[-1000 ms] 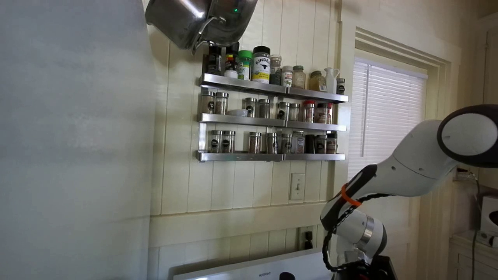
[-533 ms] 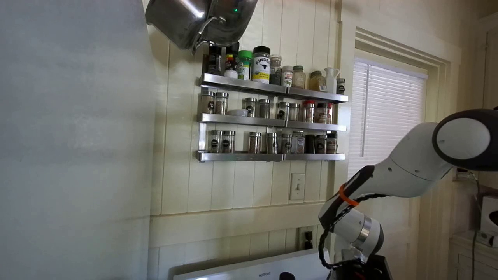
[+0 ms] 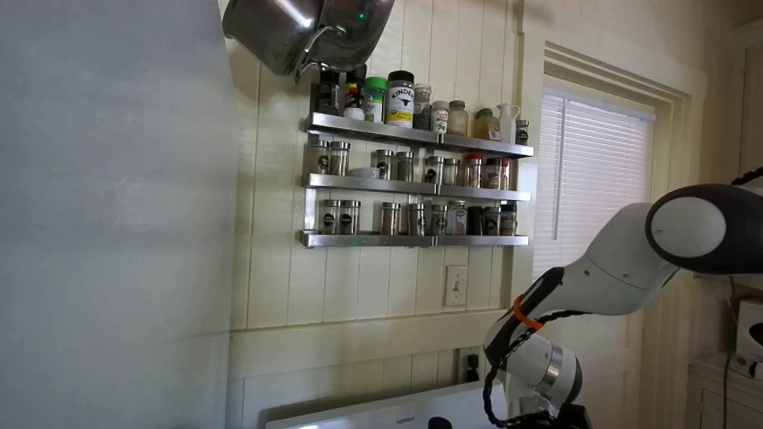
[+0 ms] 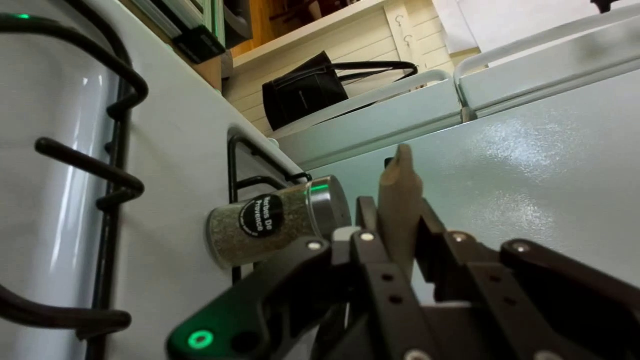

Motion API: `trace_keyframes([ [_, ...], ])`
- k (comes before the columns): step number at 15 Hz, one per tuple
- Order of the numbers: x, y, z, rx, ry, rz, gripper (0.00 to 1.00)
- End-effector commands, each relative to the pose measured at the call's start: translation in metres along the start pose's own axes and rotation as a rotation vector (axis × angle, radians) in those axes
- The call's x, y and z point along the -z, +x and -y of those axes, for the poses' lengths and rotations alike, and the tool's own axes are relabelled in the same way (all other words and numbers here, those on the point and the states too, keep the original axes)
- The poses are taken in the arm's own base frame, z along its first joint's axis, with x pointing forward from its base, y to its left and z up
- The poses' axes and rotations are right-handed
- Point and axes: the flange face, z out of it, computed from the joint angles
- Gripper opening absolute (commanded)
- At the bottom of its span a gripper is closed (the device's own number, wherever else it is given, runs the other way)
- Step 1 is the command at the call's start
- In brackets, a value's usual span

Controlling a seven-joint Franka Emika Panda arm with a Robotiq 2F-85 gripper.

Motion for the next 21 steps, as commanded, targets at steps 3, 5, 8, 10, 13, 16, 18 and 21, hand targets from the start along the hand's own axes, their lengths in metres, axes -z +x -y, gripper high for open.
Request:
trace_keyframes([
  [3, 0.000, 0.026, -0.016, 0.036, 0.105, 0.073, 0.05],
  [5, 0.001, 0.032, -0.020, 0.047, 0.124, 0.092, 0.05],
  [8, 0.002, 0.040, -0.027, 0.065, 0.163, 0.137, 0.05],
  [10, 0.003, 0.047, -0.032, 0.065, 0.171, 0.156, 0.05],
  [13, 0.003, 0.057, -0.039, 0.045, 0.159, 0.170, 0.05],
  [16, 0.004, 0.064, -0.042, 0.026, 0.136, 0.169, 0.05],
  [18, 0.005, 0.065, -0.040, 0.012, 0.117, 0.166, 0.05],
  [21, 0.004, 0.064, -0.039, -0.005, 0.113, 0.174, 0.47],
])
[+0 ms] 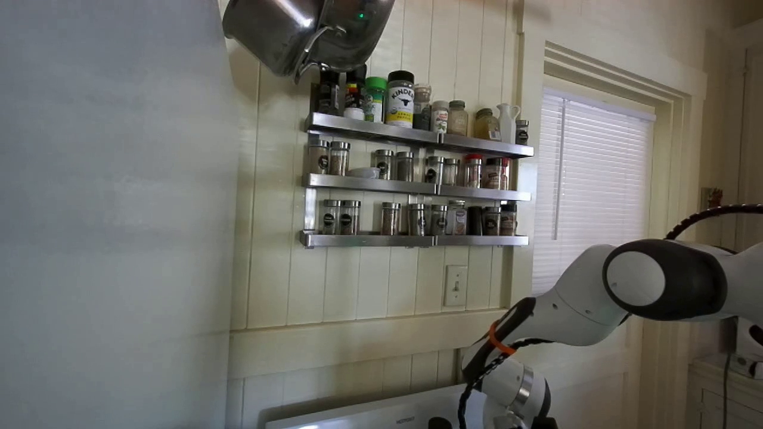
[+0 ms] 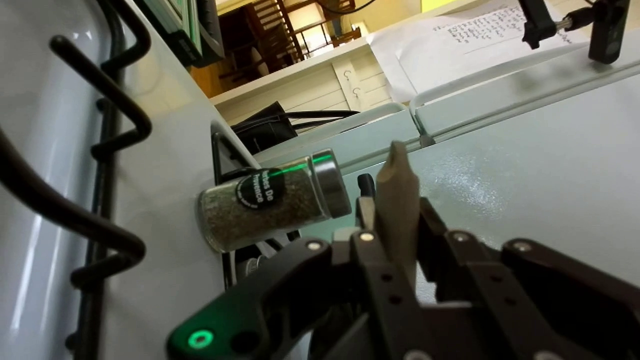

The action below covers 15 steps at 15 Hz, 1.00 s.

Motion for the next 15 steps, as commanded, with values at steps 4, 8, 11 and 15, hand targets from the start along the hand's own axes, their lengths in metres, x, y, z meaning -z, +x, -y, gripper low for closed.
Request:
trace_keyframes([
  [4, 0.002, 0.009, 0.003, -0.064, -0.054, 0.008, 0.70],
  [8, 0.000, 0.007, 0.016, -0.122, -0.098, -0.022, 0.99],
  [11, 0.003, 0.001, 0.024, -0.183, -0.168, -0.057, 1.00],
  [15, 0.014, -0.021, 0.042, -0.254, -0.240, -0.144, 1.00],
])
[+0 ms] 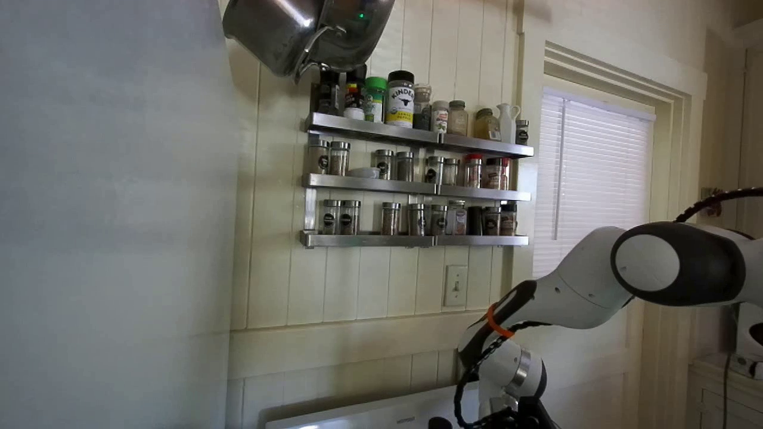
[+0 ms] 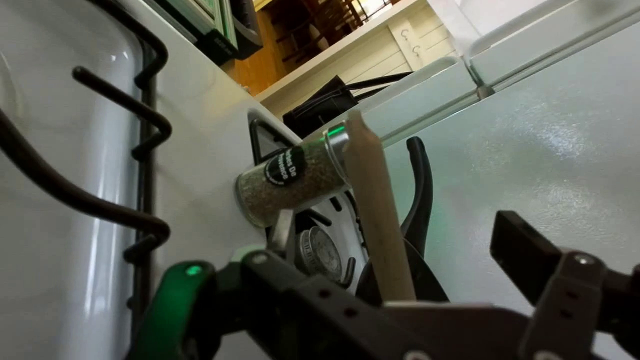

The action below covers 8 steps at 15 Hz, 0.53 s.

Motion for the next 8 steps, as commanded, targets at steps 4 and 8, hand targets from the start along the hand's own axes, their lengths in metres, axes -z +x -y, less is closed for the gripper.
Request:
trace_keyframes([
  [4, 0.020, -0.064, 0.023, -0.133, -0.149, -0.164, 1.00],
  [8, 0.033, -0.120, 0.049, -0.240, -0.254, -0.249, 1.00],
])
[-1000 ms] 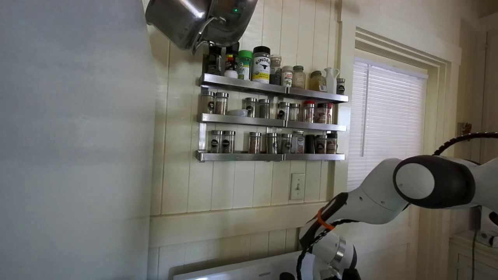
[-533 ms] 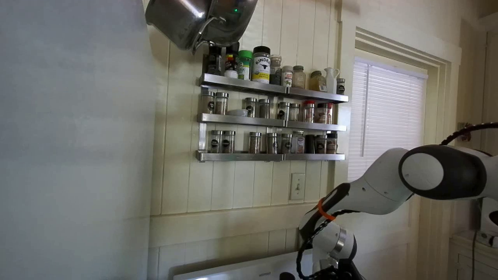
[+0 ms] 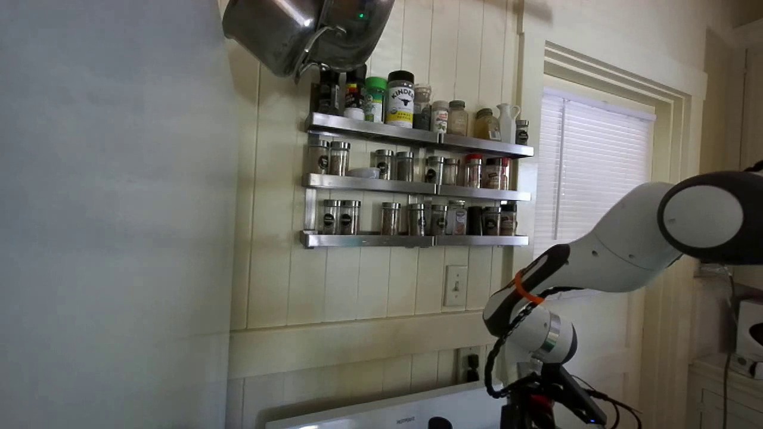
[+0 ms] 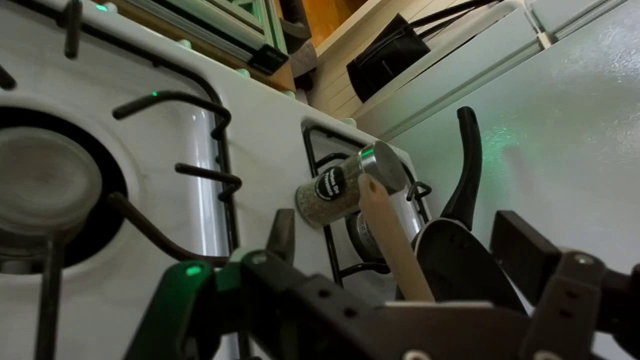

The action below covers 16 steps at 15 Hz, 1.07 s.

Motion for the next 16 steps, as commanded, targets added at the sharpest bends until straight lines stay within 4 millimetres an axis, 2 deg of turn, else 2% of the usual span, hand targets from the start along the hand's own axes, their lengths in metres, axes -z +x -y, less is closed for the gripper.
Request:
trace_keyframes([
  [1, 0.018, -0.064, 0.025, -0.107, -0.125, -0.086, 1.00],
  [2, 0.025, -0.079, 0.037, -0.131, -0.160, -0.100, 1.00],
  [5, 0.044, -0.121, 0.094, -0.198, -0.297, -0.129, 1.00],
  [7, 0.051, -0.151, 0.137, -0.259, -0.373, -0.154, 1.00],
  [9, 0.050, -0.184, 0.180, -0.304, -0.452, -0.199, 1.00],
  [10, 0.056, -0.155, 0.150, -0.252, -0.371, -0.162, 1.00],
  [11, 0.055, -0.170, 0.170, -0.266, -0.405, -0.183, 1.00],
  [13, 0.053, -0.187, 0.189, -0.273, -0.439, -0.218, 1.00],
  [16, 0.052, -0.186, 0.186, -0.283, -0.441, -0.215, 1.00],
])
